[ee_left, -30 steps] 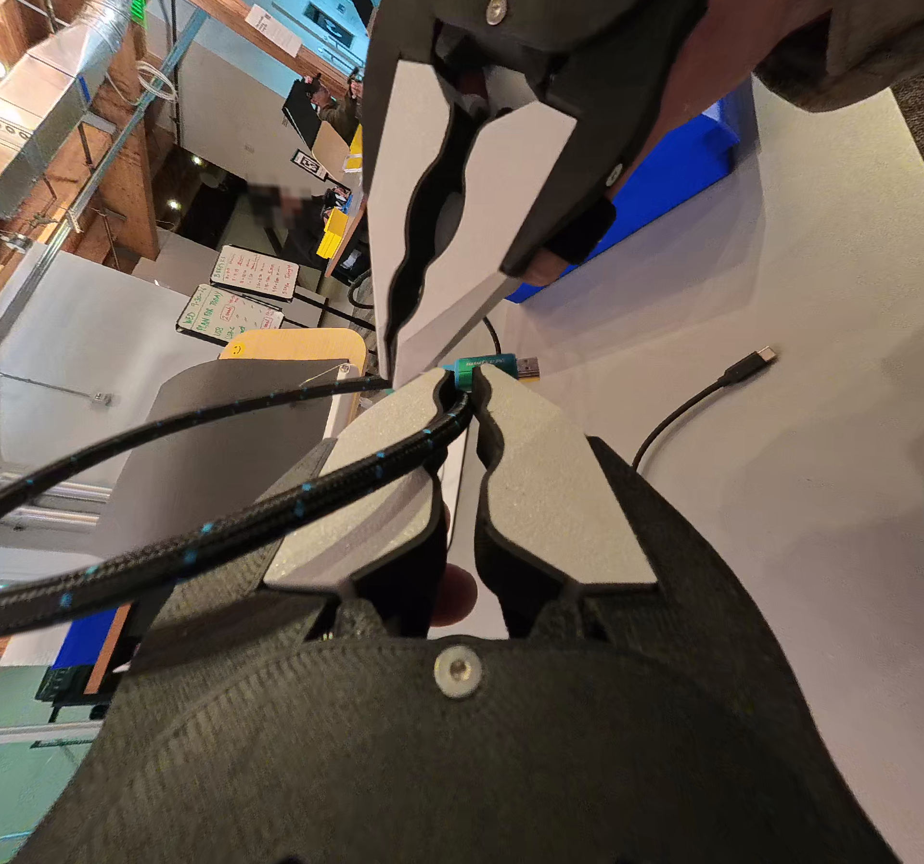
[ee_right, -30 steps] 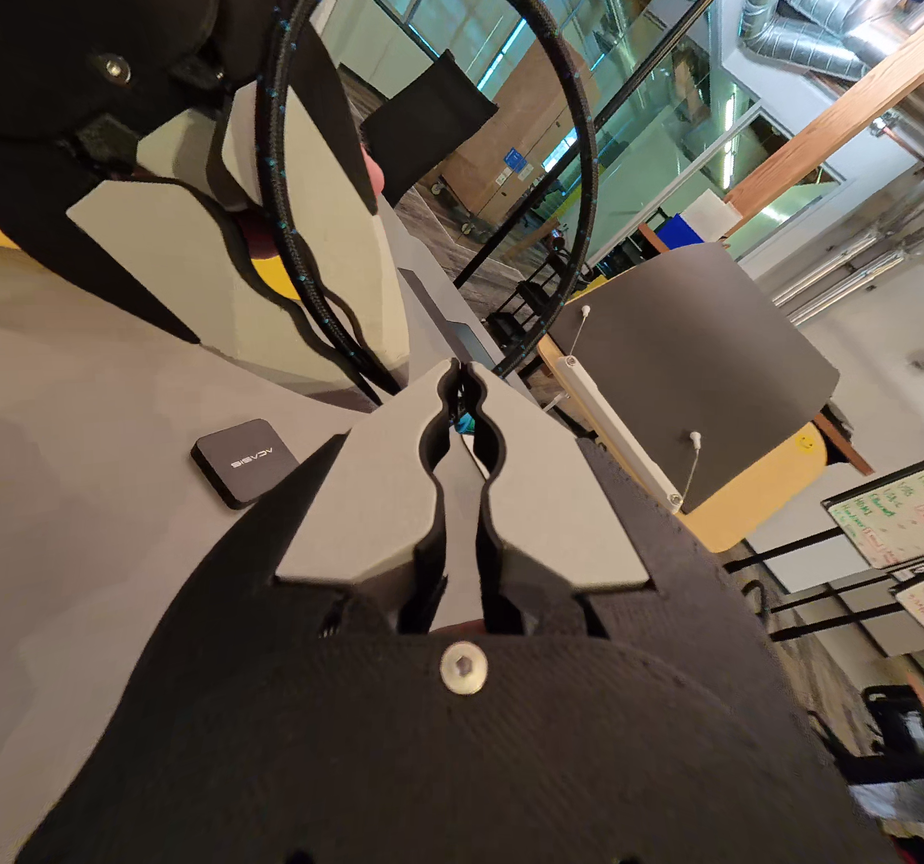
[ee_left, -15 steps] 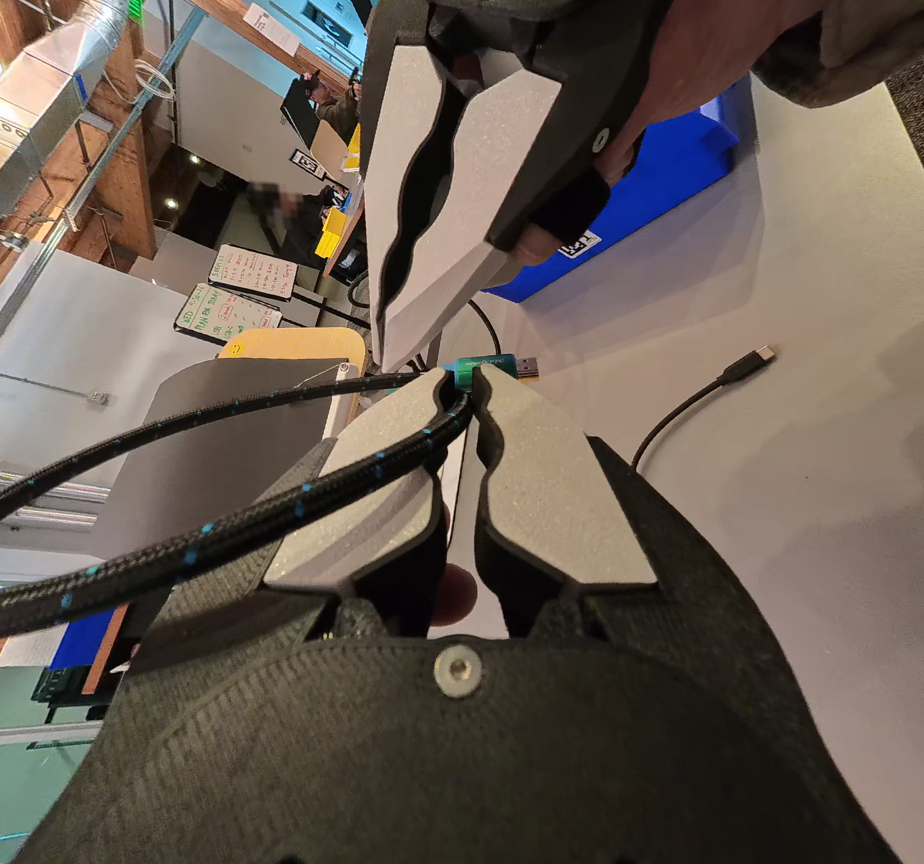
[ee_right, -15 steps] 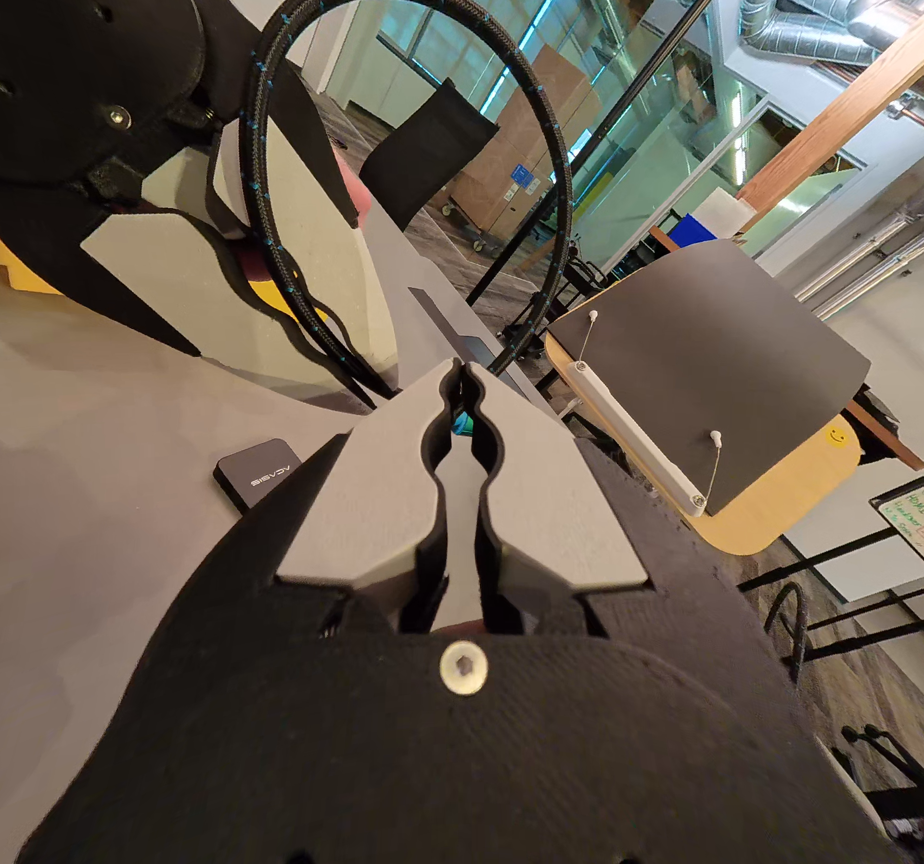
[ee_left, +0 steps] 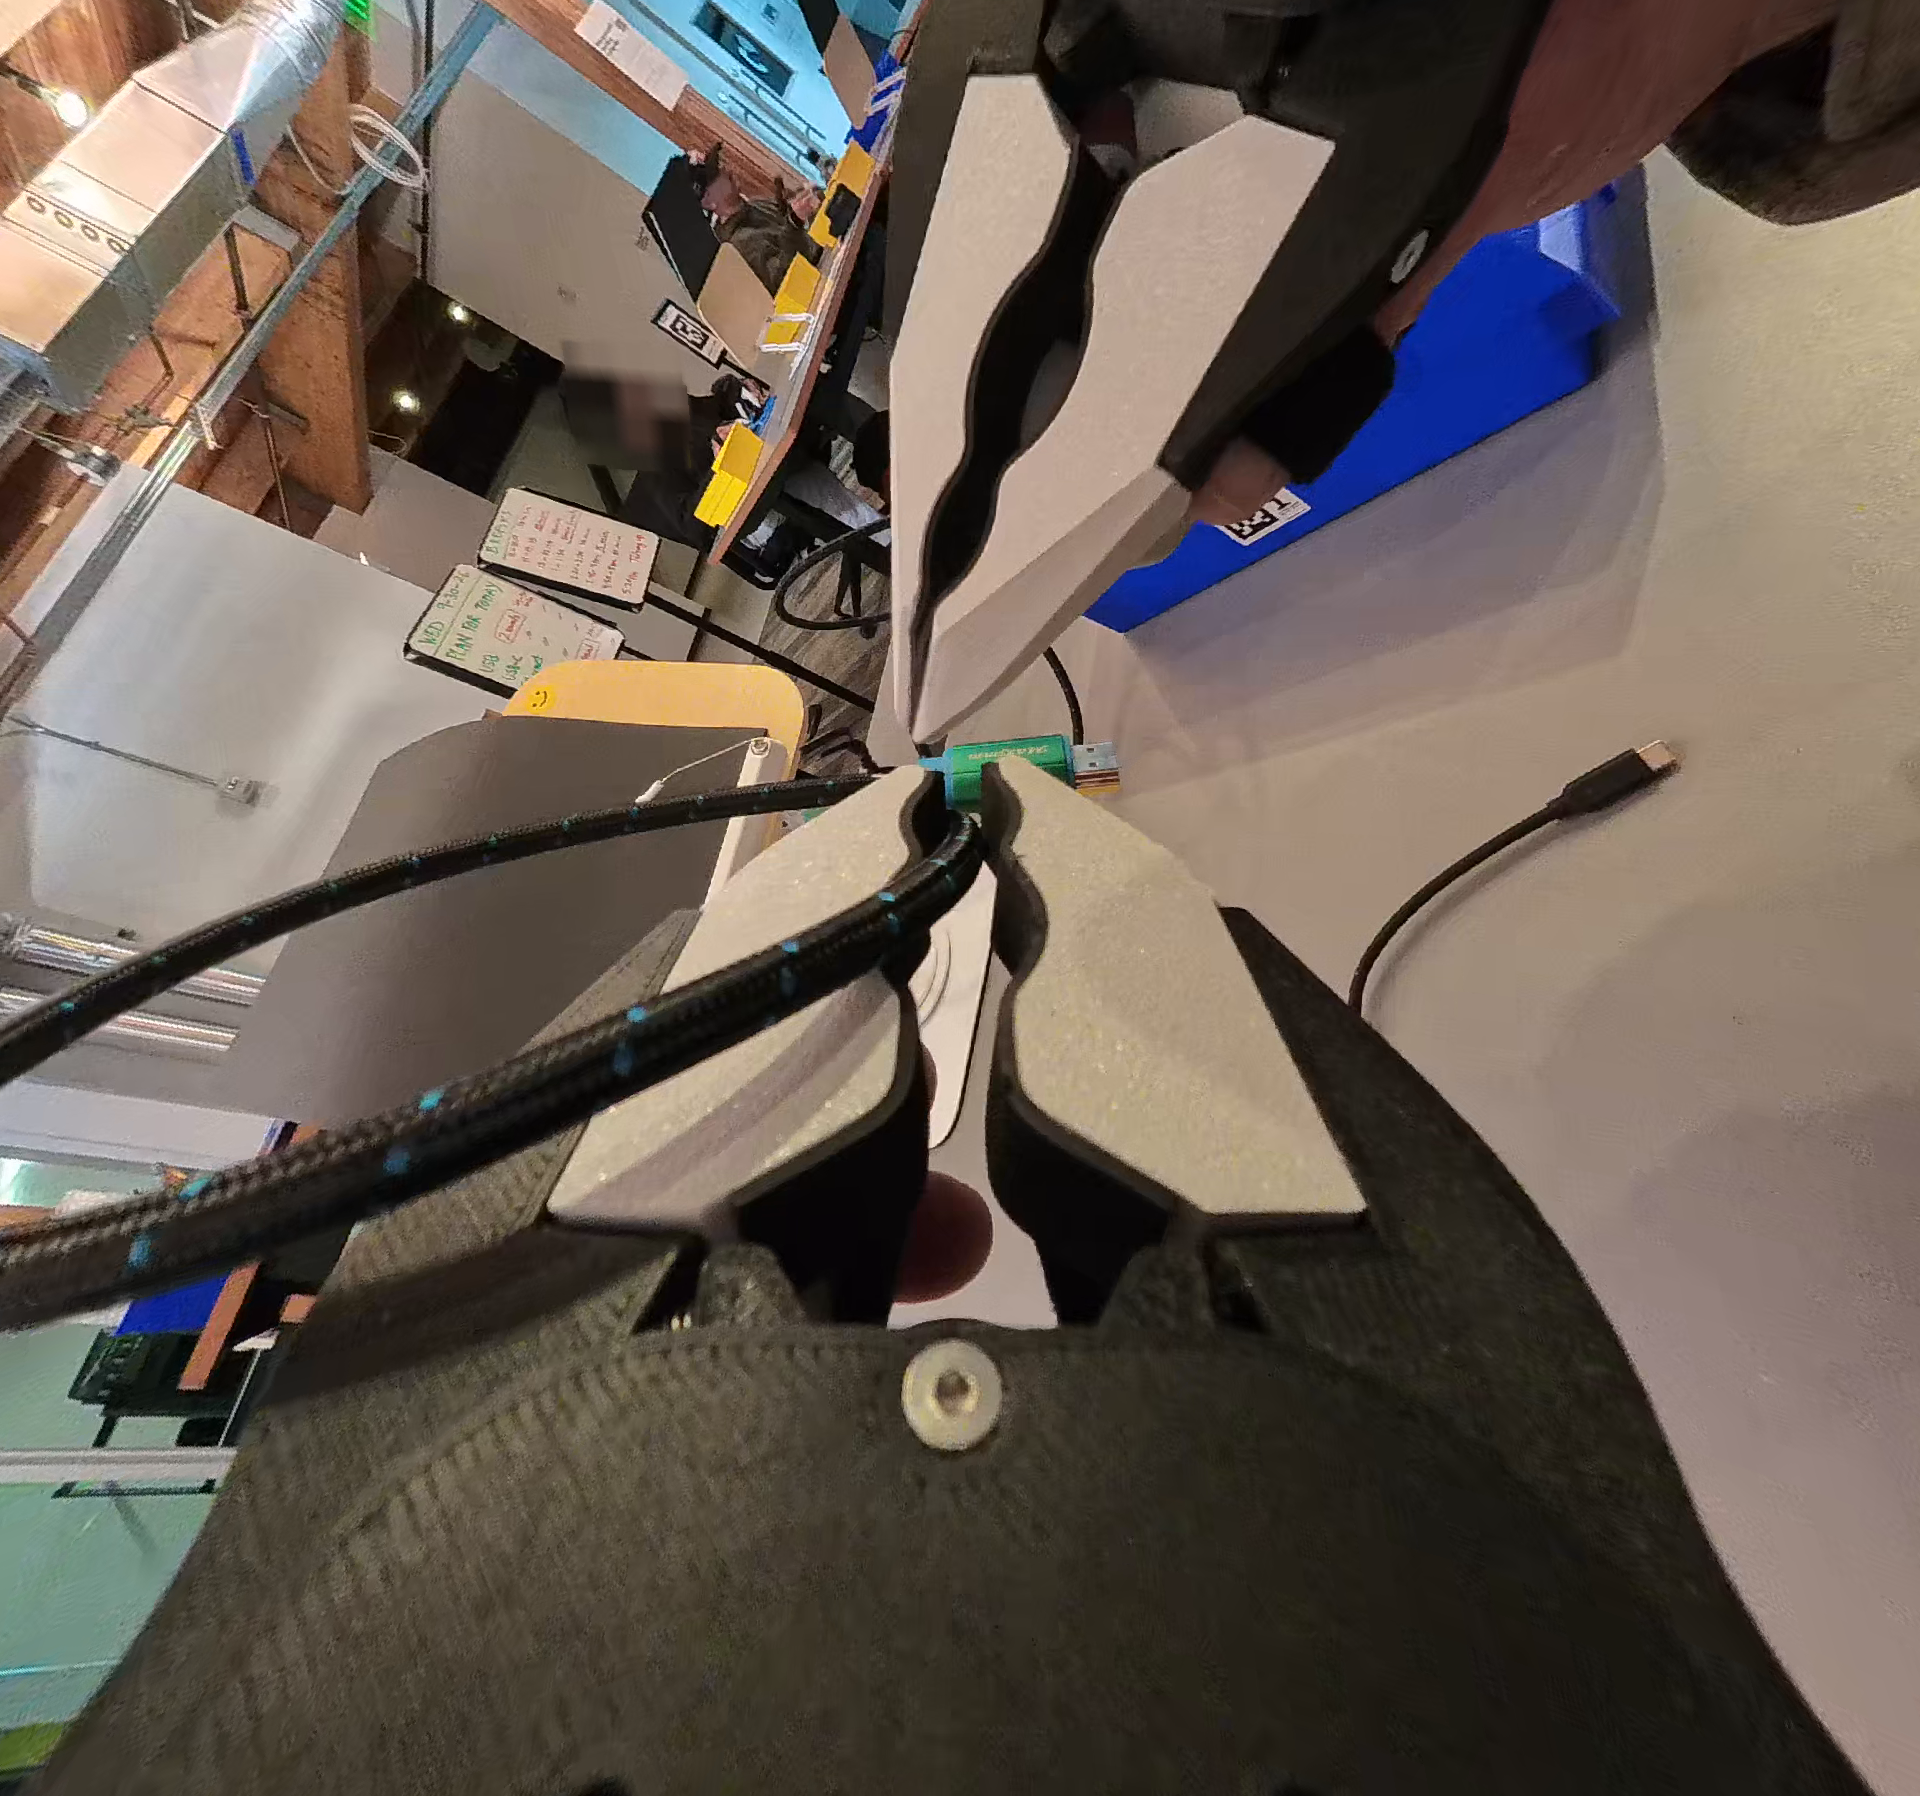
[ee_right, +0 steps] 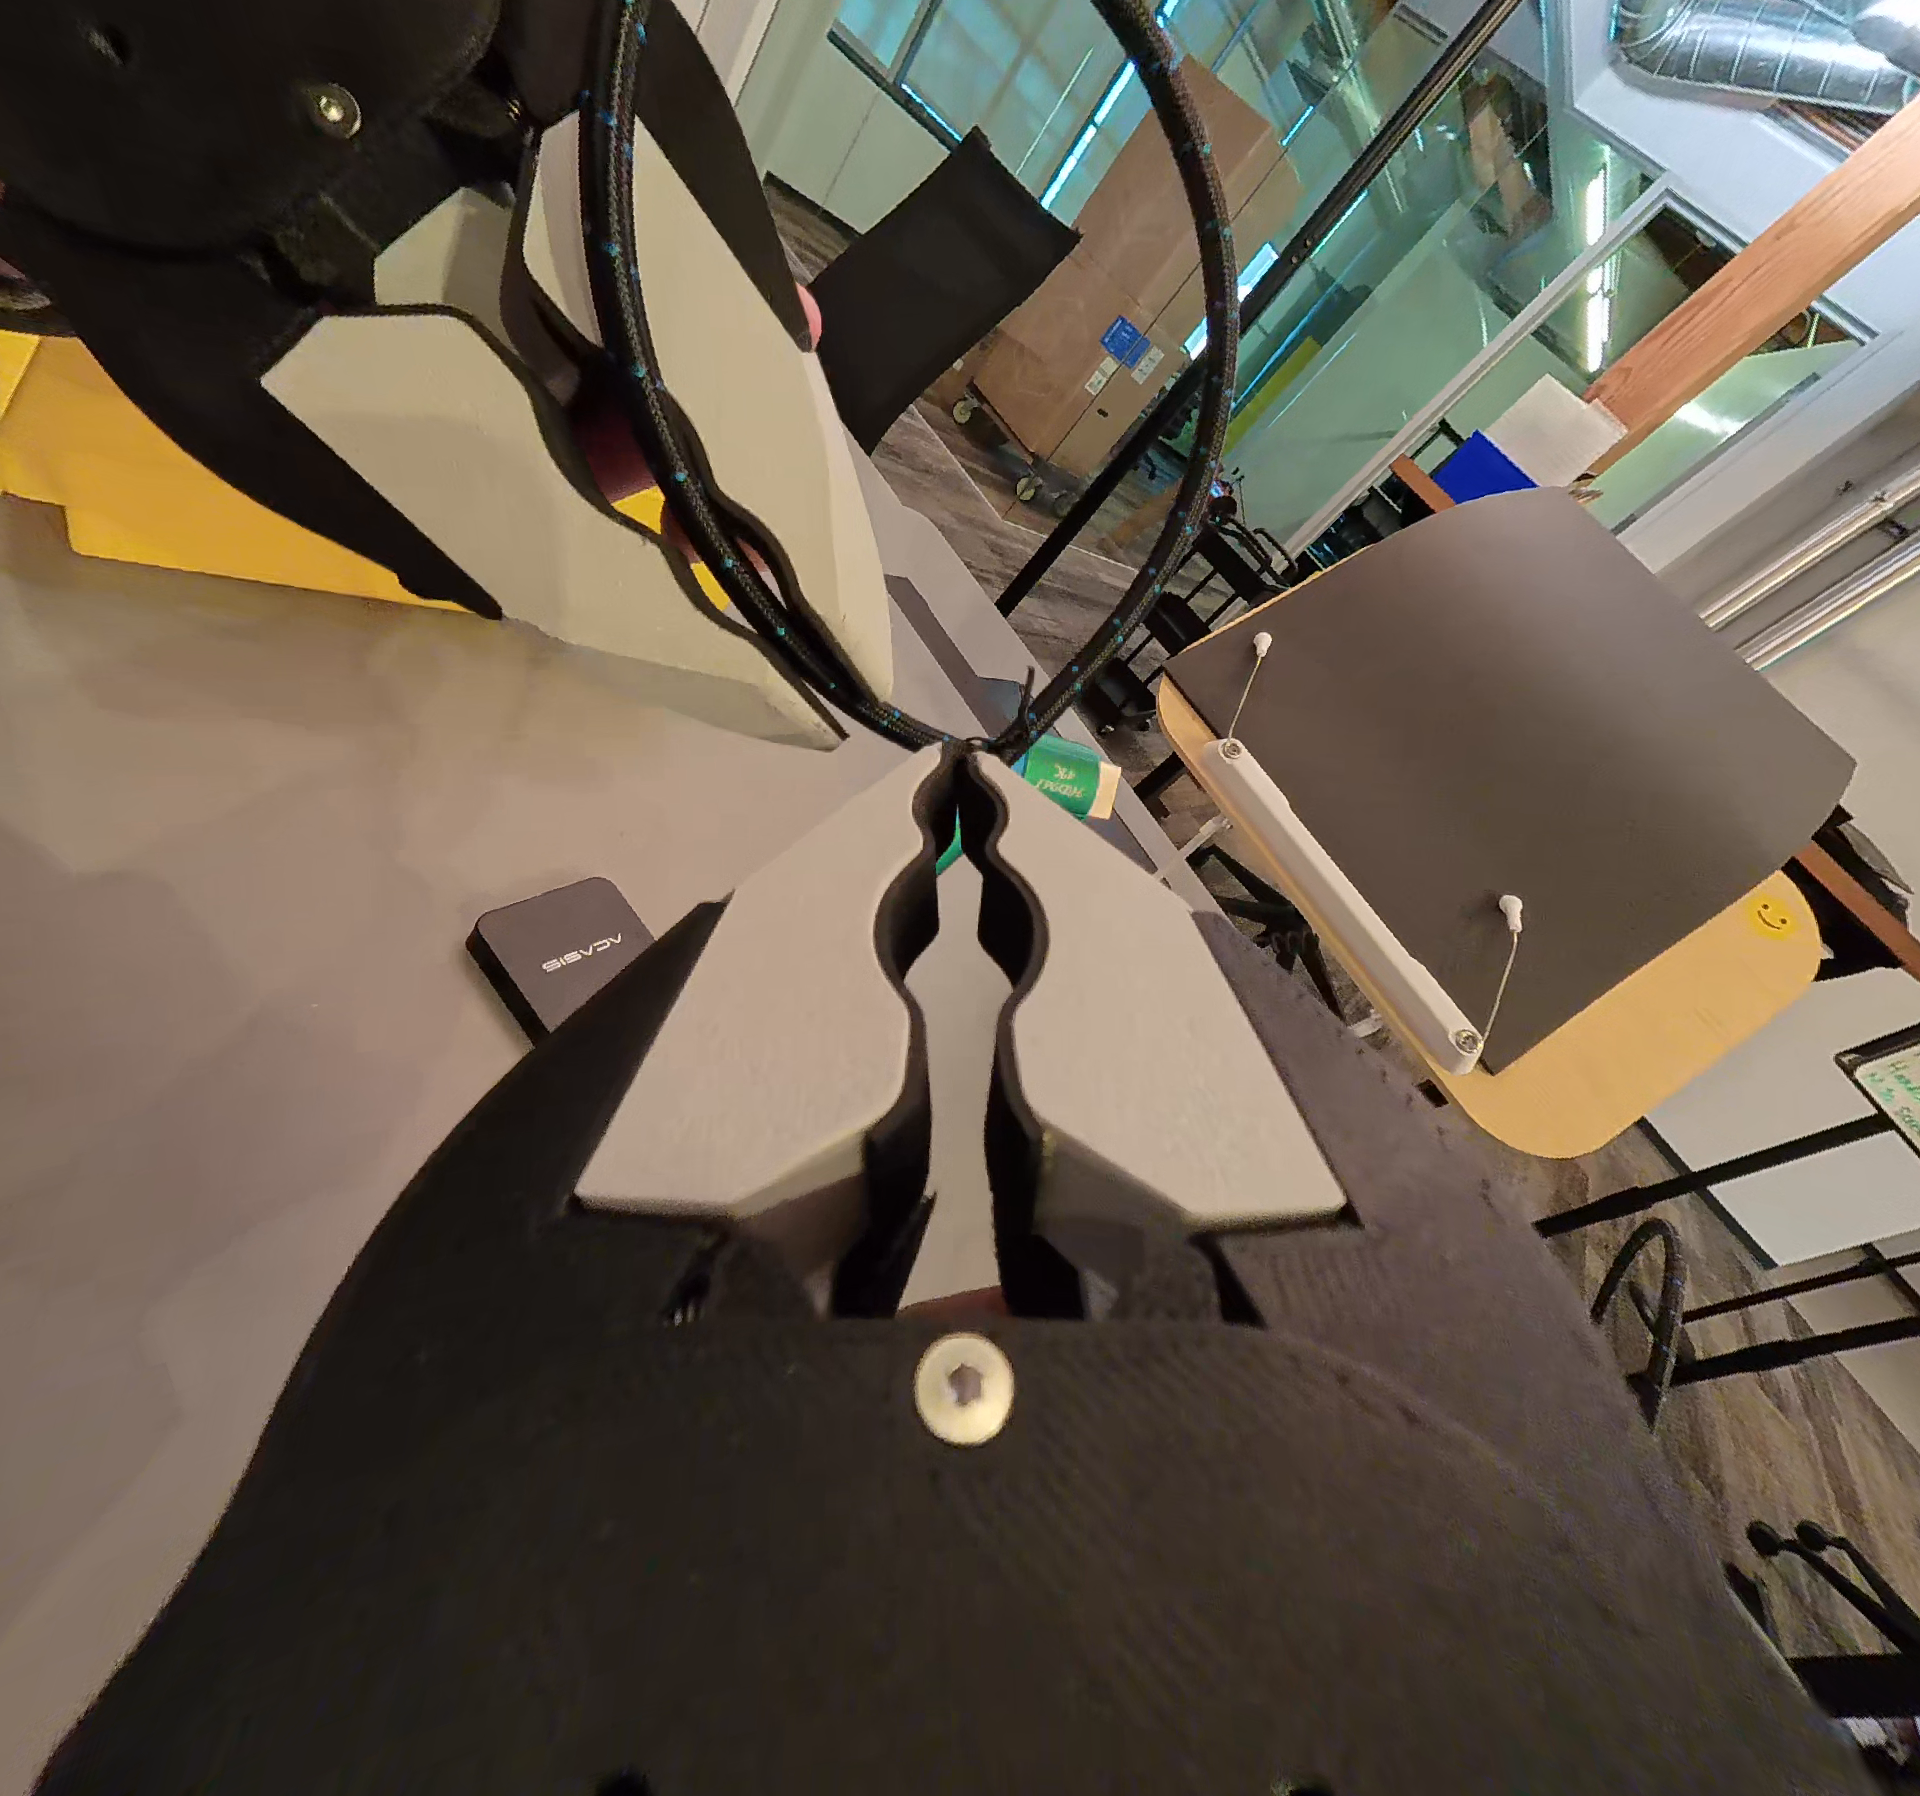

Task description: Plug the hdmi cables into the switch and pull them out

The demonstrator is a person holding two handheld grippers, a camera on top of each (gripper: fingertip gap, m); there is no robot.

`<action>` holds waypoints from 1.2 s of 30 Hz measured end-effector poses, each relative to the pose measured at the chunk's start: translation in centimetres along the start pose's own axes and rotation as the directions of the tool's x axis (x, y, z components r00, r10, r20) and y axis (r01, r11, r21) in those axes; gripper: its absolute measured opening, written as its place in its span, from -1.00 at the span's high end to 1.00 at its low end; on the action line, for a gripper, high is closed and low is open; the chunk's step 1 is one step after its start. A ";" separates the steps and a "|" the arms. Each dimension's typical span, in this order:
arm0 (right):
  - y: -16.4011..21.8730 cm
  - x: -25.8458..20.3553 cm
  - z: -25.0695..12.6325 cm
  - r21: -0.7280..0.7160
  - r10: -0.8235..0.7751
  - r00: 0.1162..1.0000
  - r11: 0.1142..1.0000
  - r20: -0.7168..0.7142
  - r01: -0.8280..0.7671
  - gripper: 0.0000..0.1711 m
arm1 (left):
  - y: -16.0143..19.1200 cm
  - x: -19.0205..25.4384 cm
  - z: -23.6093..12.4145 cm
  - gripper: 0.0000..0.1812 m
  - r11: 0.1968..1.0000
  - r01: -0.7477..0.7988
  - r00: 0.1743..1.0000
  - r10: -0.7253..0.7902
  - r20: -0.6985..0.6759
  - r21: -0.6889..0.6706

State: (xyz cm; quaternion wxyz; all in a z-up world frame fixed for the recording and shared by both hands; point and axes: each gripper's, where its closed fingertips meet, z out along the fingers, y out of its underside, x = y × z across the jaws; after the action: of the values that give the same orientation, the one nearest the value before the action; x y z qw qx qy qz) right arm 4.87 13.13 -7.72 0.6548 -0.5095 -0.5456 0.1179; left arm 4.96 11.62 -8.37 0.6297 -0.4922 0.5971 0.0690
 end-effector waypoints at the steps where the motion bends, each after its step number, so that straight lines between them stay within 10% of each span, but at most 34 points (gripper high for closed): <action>1: -0.3 0.1 -0.1 0.015 0.003 1.000 1.000 -0.006 -0.003 1.00 | 0.0 0.0 0.0 0.94 1.000 -0.002 1.000 0.002 0.001 0.000; 36: -0.8 0.7 -0.2 0.027 0.028 0.999 0.999 -0.038 -0.027 1.00 | -0.4 0.7 0.1 0.94 1.000 -0.025 1.000 0.025 -0.018 -0.003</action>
State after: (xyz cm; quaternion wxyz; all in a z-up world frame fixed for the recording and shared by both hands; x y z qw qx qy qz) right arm 4.94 13.16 -6.68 0.6701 -0.5104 -0.5243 0.1246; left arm 5.44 11.14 -8.75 0.6227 -0.4863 0.6086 0.0732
